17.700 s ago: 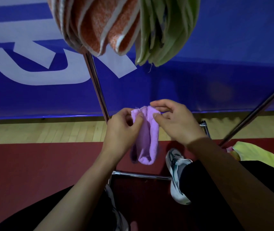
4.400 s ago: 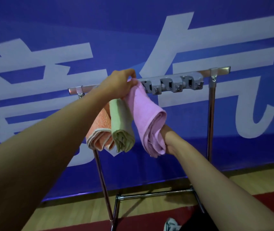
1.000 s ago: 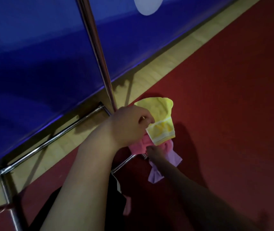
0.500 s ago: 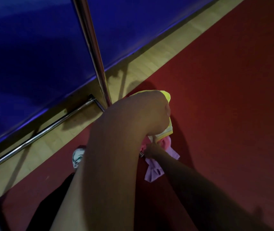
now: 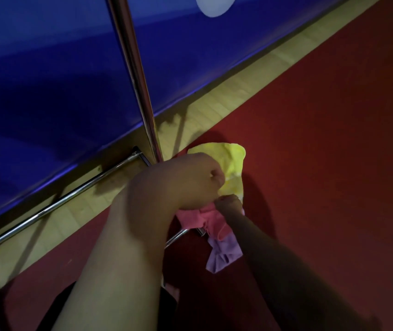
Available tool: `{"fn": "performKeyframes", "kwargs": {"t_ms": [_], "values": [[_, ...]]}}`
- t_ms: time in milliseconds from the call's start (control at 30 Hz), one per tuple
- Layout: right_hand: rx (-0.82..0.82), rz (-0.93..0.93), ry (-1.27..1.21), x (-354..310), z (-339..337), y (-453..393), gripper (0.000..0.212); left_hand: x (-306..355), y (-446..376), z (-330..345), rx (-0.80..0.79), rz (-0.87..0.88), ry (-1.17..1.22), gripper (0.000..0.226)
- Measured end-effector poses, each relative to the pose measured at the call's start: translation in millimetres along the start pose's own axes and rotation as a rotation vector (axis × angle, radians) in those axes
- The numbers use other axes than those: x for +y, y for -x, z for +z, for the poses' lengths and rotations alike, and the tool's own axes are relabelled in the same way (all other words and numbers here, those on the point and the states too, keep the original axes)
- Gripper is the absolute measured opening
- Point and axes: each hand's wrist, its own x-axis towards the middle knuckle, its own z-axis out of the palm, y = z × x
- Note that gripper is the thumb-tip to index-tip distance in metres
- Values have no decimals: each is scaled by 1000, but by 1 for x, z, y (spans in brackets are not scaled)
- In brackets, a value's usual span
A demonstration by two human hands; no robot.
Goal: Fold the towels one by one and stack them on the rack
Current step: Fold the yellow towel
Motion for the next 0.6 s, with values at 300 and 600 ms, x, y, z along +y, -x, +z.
{"fn": "performKeyframes", "kwargs": {"t_ms": [300,600], "values": [[-94,-101,-552,-45,-70,54,12,-22,6,26,55,-107,80,20],[-707,-452,-816,-129,-190,233,20,-9,50,40,578,25,333,100]]}}
